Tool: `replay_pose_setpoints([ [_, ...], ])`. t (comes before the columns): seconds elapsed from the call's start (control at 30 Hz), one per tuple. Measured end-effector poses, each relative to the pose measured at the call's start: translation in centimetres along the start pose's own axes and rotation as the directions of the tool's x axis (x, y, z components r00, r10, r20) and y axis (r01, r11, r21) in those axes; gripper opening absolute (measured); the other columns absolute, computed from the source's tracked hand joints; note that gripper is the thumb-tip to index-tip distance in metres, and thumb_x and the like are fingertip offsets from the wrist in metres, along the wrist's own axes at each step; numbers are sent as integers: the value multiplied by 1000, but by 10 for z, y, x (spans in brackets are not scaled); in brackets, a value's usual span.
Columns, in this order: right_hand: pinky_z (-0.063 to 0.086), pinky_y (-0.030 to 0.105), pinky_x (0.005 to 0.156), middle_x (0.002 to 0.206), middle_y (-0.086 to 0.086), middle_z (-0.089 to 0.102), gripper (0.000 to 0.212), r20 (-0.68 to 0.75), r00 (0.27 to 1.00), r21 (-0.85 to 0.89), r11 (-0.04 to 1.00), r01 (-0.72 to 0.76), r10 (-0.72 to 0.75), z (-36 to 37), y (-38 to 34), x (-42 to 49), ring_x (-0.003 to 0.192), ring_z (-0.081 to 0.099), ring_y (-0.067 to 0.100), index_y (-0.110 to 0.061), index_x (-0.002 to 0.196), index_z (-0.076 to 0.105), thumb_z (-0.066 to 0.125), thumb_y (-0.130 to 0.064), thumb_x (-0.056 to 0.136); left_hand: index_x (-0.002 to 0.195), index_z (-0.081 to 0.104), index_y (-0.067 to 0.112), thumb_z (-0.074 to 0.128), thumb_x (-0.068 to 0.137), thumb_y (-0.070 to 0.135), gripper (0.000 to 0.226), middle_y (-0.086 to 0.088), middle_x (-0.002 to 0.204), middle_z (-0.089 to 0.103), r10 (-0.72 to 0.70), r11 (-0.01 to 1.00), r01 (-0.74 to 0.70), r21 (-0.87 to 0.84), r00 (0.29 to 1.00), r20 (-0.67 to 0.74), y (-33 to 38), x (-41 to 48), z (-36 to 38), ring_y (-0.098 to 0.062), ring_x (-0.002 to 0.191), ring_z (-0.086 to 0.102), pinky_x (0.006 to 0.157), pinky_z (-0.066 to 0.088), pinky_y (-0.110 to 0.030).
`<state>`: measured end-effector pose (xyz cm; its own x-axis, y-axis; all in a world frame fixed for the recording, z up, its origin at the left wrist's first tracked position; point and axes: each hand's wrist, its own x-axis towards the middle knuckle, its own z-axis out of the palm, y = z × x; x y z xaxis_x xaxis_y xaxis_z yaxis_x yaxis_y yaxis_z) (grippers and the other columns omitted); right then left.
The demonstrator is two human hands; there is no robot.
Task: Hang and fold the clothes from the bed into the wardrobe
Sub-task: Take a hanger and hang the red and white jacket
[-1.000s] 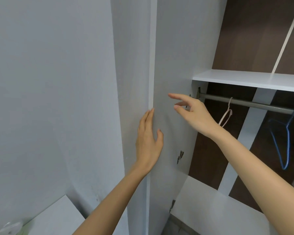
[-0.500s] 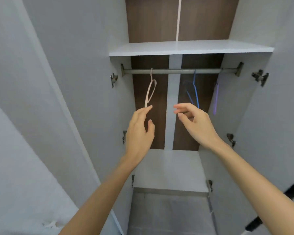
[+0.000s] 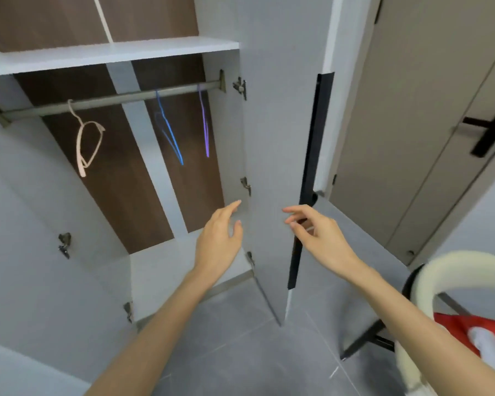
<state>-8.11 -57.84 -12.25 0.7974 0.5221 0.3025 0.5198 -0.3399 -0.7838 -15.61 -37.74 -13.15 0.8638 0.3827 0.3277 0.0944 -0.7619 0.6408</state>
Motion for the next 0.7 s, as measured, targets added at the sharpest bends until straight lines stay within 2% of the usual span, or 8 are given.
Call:
replay_pose_setpoints([
  [0.13,42,8,64,97,-17,65,27,-49,995,-49,995,-90,88,-60,42,-62,73,60,9,-37,113,58,54,-16,96,140,44,27,46,96,18,45,3,138,50,24,999,-19,-41,992,127,52,-28,62,-20,120,52,99,43,-42],
  [0.3,45,19,68,98,-19,62,25,-130,960,-78,963,-259,247,-129,88,-143,74,60,14,-32,117,58,53,-19,97,139,45,29,46,96,20,44,7,132,53,106,992,-86,-89,964,243,118,-63,135,-12,110,55,88,43,-29],
  [0.37,47,24,69,97,-17,63,24,-182,932,-68,941,-331,315,-154,105,-173,73,61,17,-30,117,59,53,-18,96,139,45,29,47,96,20,44,5,127,55,137,988,-109,-107,944,300,145,-72,163,-12,109,55,86,44,-31],
  [0.43,48,24,70,96,-14,64,25,-240,896,-49,917,-396,374,-176,122,-200,72,62,15,-28,116,61,54,-15,95,139,45,28,48,96,21,44,4,127,56,186,980,-145,-138,912,365,170,-80,190,-13,110,56,87,45,-32],
  [0.57,46,16,73,92,-18,65,25,-340,817,-33,863,-504,465,-208,154,-247,74,61,5,-23,116,62,53,-12,95,139,45,24,47,97,18,42,6,130,55,291,953,-207,-219,824,486,208,-94,244,-11,111,56,91,44,-28],
  [0.63,48,21,78,94,-14,65,26,-384,767,-31,823,-568,515,-219,171,-266,81,61,7,-20,117,62,52,-10,95,139,46,23,47,97,17,42,5,128,56,326,942,-221,-252,778,537,222,-98,271,-11,108,55,90,45,-28],
  [0.7,49,27,80,95,-9,65,25,-421,705,-21,771,-636,570,-228,189,-282,85,62,15,-18,116,62,52,-8,95,138,46,24,47,97,17,42,4,128,57,344,937,-220,-272,724,598,233,-101,301,-14,107,56,92,47,-34],
])
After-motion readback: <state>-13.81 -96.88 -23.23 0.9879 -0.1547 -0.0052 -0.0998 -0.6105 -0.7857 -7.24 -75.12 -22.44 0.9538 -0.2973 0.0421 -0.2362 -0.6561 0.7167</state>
